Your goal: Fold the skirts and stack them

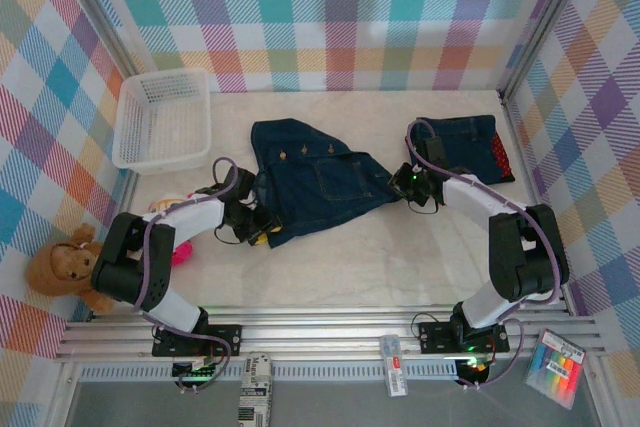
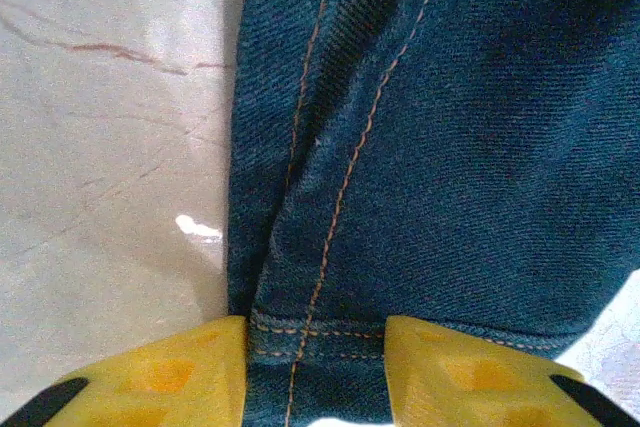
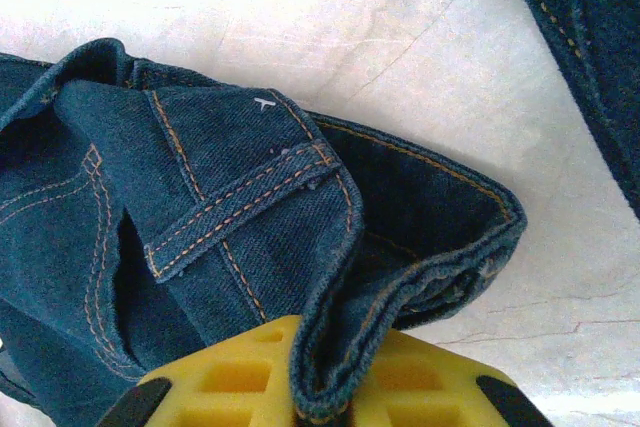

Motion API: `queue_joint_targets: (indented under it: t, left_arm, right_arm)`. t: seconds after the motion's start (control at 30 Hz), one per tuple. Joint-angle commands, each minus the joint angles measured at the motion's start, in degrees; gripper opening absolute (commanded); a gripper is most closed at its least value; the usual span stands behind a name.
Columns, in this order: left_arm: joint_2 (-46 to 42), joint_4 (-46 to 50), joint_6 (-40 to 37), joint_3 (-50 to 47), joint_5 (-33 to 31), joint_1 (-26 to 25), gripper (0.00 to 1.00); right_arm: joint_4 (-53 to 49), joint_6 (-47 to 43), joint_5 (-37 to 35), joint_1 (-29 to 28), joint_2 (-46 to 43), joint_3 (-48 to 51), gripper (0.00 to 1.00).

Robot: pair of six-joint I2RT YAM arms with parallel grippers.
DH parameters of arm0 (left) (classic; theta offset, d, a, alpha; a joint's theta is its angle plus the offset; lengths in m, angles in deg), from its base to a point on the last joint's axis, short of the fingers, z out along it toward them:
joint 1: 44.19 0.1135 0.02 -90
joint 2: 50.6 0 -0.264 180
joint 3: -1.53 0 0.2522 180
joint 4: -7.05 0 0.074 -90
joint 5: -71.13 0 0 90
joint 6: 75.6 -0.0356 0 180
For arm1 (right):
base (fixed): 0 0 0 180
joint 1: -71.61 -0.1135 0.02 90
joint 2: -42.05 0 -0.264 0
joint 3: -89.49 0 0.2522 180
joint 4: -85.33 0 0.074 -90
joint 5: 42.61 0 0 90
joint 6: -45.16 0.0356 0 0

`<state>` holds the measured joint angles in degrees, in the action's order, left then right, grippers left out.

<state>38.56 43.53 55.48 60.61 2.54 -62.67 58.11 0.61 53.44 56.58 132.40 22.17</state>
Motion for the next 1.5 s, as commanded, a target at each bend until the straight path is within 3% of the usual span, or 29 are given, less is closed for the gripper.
queue_joint_targets:
  t: [0.0,0.07,0.2,0.37,0.5,0.7,0.83,1.0,1.1,1.23,1.37,1.47]
  left_arm:
    - [0.39,-2.8,0.73,-0.99,1.96,-1.07,0.34]
    - [-0.3,-3.27,0.89,-1.11,2.36,-1.21,0.26]
    - [-5.51,-1.86,1.96,-1.57,-1.41,-1.21,0.0]
    - [-18.91,3.01,0.99,1.99,-9.73,0.17,0.0]
    - [-25.32,5.87,-3.84,11.2,-15.03,0.46,0.0]
    - [-23.27,11.46,-13.82,33.22,-22.86,2.05,0.0]
    - [-20.89,7.81,-17.01,40.93,-26.21,3.47,0.0]
    - [-11.24,2.54,-19.54,47.6,-28.62,6.73,0.0]
    - [-1.53,1.96,-21.47,56.98,-28.63,9.19,0.0]
    - [12.79,5.66,-24.91,77.33,-26.72,11.71,0.0]
    - [27.03,17.16,-29.1,106.34,-21.81,12.94,0.0]
    - [31.58,24.75,-33.5,120.32,-18.02,12.94,0.0]
  right_arm:
    - [-0.44,0.22,0.47,0.24,0.38,0.74,0.16]
    - [-0.44,0.25,0.37,0.18,0.19,0.89,0.16]
    - [-1.07,0.5,0.33,0.25,-1.93,0.83,0.16]
    - [-4.66,1.46,-0.8,0.35,-9.25,-0.92,0.15]
    - [-8.04,2.0,-1.89,0.35,-15.64,-5.32,0.14]
    - [-8.37,1.22,-3.58,0.36,-22.42,-14.52,0.15]
    - [-7.06,-1.81,-3.83,0.35,-21.79,-19.85,0.16]
    - [-1.65,-7.51,-6.82,1.3,-15.26,-25.3,0.17]
    - [1.44,-9.62,-5.95,2.79,-8.35,-31.64,0.16]
    - [2.17,-10.67,-1.58,3.82,3.03,-46.12,0.15]
    - [-3.45,-11.77,2.24,4.04,12.81,-63.38,0.15]
    - [-3.48,-12.38,4.35,4.09,13.06,-64.48,0.15]
